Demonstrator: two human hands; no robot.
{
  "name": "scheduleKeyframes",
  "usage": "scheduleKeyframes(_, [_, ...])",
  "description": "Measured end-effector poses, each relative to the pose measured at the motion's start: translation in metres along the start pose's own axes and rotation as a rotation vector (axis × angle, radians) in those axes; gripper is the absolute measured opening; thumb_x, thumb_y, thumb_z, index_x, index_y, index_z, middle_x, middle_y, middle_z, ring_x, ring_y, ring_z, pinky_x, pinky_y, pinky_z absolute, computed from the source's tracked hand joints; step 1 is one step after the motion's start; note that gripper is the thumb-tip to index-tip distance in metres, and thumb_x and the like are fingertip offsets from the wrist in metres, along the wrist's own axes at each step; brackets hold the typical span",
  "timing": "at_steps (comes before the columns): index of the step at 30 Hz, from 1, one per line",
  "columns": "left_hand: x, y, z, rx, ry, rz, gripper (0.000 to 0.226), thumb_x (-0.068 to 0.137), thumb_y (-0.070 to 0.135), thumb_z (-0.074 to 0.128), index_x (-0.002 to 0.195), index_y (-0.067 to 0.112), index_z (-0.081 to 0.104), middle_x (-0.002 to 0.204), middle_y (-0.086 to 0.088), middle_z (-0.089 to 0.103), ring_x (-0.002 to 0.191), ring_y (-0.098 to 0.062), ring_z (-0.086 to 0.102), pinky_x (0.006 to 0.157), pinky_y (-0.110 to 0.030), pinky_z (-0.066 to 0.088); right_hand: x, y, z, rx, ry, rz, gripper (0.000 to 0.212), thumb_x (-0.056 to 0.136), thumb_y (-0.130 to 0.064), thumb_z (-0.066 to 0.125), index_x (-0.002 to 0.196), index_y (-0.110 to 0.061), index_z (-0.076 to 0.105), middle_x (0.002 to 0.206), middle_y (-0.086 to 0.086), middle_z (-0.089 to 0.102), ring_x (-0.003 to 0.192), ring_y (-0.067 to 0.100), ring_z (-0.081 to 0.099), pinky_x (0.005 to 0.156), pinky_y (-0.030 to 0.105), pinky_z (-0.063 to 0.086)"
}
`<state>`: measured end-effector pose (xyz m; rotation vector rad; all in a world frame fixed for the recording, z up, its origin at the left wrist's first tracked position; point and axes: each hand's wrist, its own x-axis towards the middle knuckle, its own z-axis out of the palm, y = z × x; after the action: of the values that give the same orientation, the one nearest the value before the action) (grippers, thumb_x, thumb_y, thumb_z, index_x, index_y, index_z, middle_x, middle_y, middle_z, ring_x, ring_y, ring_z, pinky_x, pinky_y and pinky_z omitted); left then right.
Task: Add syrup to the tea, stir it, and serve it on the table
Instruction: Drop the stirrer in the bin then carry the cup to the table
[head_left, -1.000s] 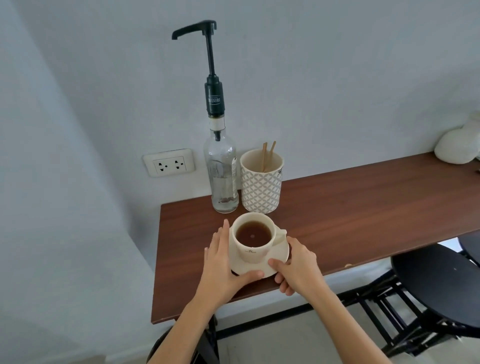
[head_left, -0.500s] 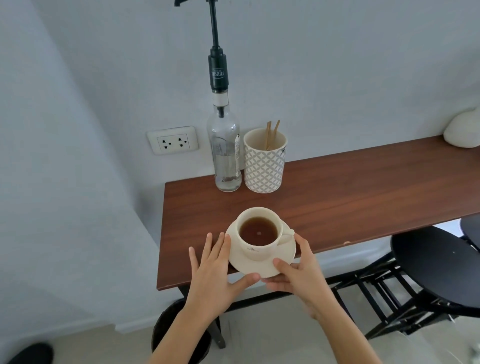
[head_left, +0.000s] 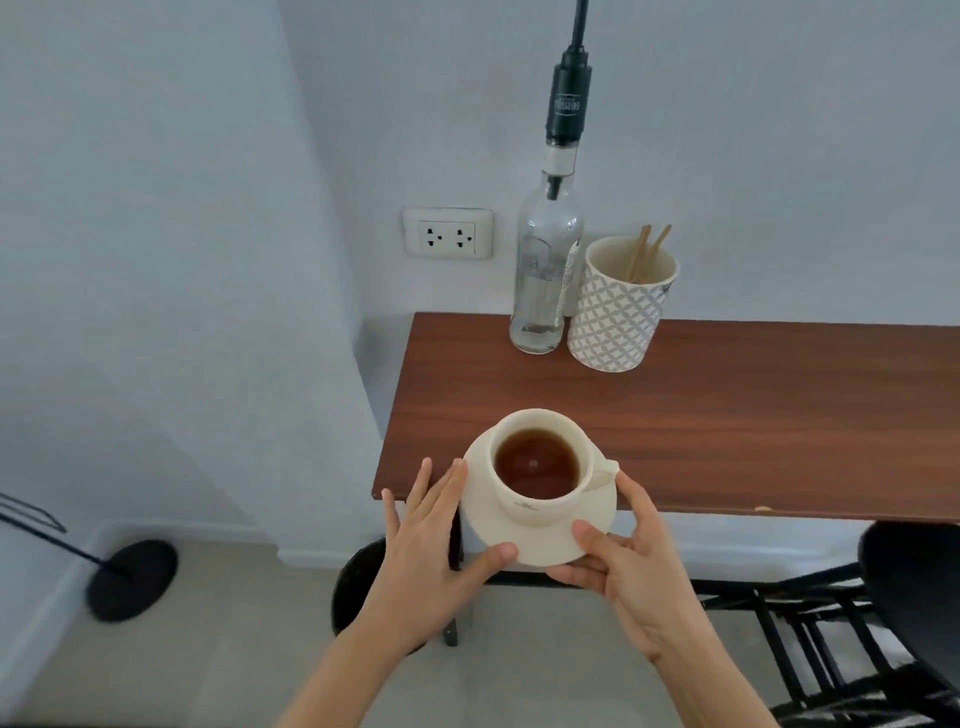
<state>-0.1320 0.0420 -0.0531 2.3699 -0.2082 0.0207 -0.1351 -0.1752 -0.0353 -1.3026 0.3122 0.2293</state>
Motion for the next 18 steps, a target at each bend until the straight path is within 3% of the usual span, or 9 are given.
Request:
scheduleKeyframes(2, [-0.011, -0.001, -0.017, -0.156, -0.01, -0.044, 0.087, 0.075, 0.08, 0.056, 0.147, 0.06, 0.01, 0.143, 0.054, 0.018, 0.145, 0.019, 0.007, 0.123, -0.021, 0.006, -0.002, -0.003, 0.011, -0.006, -0.061, -0.008, 0.059, 0.09, 0.009, 0.065, 0.132, -0.03, 0.051, 0.114, 0.015, 0.071, 0.082, 0.037, 0.078, 0.057, 0.041, 0.064])
scheduleKeyframes(3, [-0.017, -0.003, -0.026, -0.248, -0.012, -0.071, 0.089, 0.078, 0.071, 0.064, 0.149, 0.06, 0.011, 0.143, 0.049, 0.03, 0.141, 0.021, 0.021, 0.12, -0.016, 0.02, -0.003, -0.004, 0.018, -0.015, -0.094, -0.011, 0.06, 0.09, 0.009, 0.065, 0.134, -0.028, 0.051, 0.108, 0.011, 0.075, 0.082, 0.038, 0.078, 0.057, 0.041, 0.064])
scheduleKeyframes(6, [-0.04, -0.013, -0.051, -0.525, 0.023, -0.147, 0.093, 0.083, 0.034, 0.079, 0.157, 0.036, 0.023, 0.137, 0.011, 0.063, 0.124, -0.009, 0.062, 0.105, -0.036, 0.052, -0.012, -0.006, 0.046, -0.064, -0.194, -0.011, 0.061, 0.09, 0.009, 0.066, 0.137, -0.027, 0.05, 0.092, 0.009, 0.081, 0.083, 0.043, 0.077, 0.058, 0.044, 0.065])
scheduleKeyframes(9, [-0.074, -0.028, -0.079, -0.683, 0.125, -0.251, 0.1, 0.078, 0.019, 0.083, 0.157, 0.032, 0.024, 0.129, 0.002, 0.069, 0.108, -0.021, 0.073, 0.087, -0.032, 0.06, -0.025, -0.003, 0.081, -0.111, -0.3, -0.007, 0.061, 0.09, 0.009, 0.064, 0.136, -0.028, 0.05, 0.086, 0.007, 0.082, 0.082, 0.045, 0.076, 0.057, 0.042, 0.065])
scheduleKeyframes(11, [-0.104, -0.041, -0.097, -0.733, 0.191, -0.296, 0.1, 0.079, 0.01, 0.084, 0.157, 0.031, 0.025, 0.126, 0.0, 0.072, 0.102, -0.028, 0.075, 0.081, -0.035, 0.062, -0.038, 0.003, 0.107, -0.137, -0.386, 0.02, 0.059, 0.091, 0.008, 0.065, 0.131, -0.033, 0.053, 0.086, 0.018, 0.08, 0.08, 0.045, 0.076, 0.056, 0.04, 0.065])
scheduleKeyframes(14, [-0.162, -0.06, -0.123, -0.763, 0.289, -0.315, 0.097, 0.081, 0.004, 0.082, 0.156, 0.031, 0.027, 0.123, -0.001, 0.073, 0.097, -0.023, 0.075, 0.077, -0.028, 0.059, -0.064, 0.019, 0.152, -0.163, -0.515, 0.067, 0.058, 0.09, 0.008, 0.064, 0.119, -0.041, 0.055, 0.086, 0.026, 0.079, 0.077, 0.044, 0.077, 0.054, 0.039, 0.064])
scheduleKeyframes(18, [-0.262, -0.079, -0.156, -0.798, 0.479, -0.335, 0.092, 0.075, 0.007, 0.085, 0.147, 0.041, 0.038, 0.116, -0.001, 0.077, 0.099, -0.02, 0.076, 0.077, -0.026, 0.06, -0.118, 0.057, 0.216, -0.198, -0.669, 0.135, 0.061, 0.086, 0.006, 0.068, 0.122, -0.042, 0.053, 0.085, 0.028, 0.078, 0.076, 0.043, 0.077, 0.054, 0.04, 0.064])
